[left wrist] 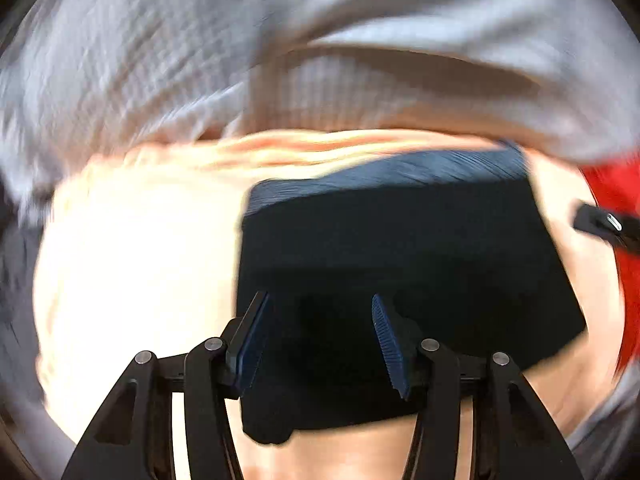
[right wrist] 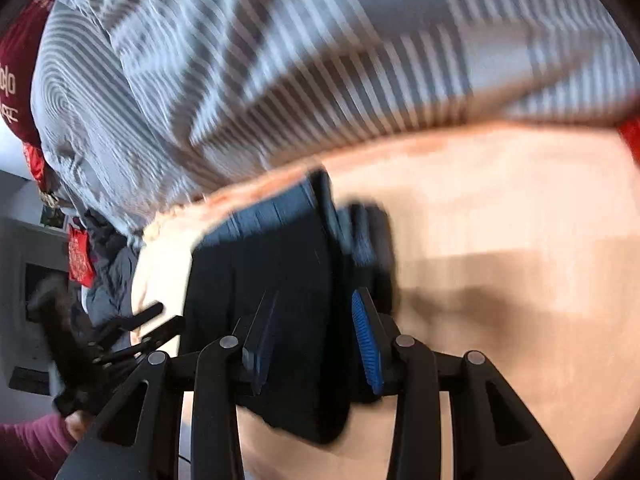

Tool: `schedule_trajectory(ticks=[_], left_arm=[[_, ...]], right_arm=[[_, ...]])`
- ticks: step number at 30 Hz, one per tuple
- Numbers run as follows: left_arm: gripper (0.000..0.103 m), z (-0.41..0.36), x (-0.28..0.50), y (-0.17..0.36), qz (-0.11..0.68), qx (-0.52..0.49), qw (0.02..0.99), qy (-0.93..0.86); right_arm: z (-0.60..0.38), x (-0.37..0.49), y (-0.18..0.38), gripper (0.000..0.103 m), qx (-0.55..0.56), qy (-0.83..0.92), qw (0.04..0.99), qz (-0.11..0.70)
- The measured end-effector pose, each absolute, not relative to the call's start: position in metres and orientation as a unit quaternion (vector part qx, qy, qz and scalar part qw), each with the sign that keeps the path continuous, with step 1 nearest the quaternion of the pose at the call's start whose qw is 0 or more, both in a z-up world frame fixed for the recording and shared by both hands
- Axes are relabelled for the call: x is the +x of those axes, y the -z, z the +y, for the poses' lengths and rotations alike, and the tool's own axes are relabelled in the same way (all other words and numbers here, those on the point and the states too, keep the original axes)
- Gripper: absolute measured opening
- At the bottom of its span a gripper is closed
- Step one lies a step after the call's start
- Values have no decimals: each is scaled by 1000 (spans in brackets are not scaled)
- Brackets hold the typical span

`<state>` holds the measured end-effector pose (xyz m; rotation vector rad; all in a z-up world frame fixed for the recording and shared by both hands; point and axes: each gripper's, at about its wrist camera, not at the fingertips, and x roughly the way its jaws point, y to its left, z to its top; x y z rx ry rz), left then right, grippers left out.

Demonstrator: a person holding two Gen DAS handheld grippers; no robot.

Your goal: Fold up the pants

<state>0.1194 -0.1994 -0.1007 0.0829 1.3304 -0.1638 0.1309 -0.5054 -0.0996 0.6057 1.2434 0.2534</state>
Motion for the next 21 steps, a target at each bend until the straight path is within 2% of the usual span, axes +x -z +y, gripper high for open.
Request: schedule_trajectory(ticks=[6,7,9,10,21], left_arm=[[53,-186,125,128,636,-10,770,45],[53,-187,123,130,636,-8,771,45],[53,-190,118,131,633,3,773,50],[53,-191,115,133,633,7,773,53],[56,-205,107,140,638,23,765,85]], right_arm=[[-482,177,115,42,242,-115,765,586],[-478,180,118,38,233,-115,764,590],[-472,183,121,21,216,-109,762,601],[-471,183,122,7,210,-104,760,606],[-477,157,131,5,210,-80,747,625]])
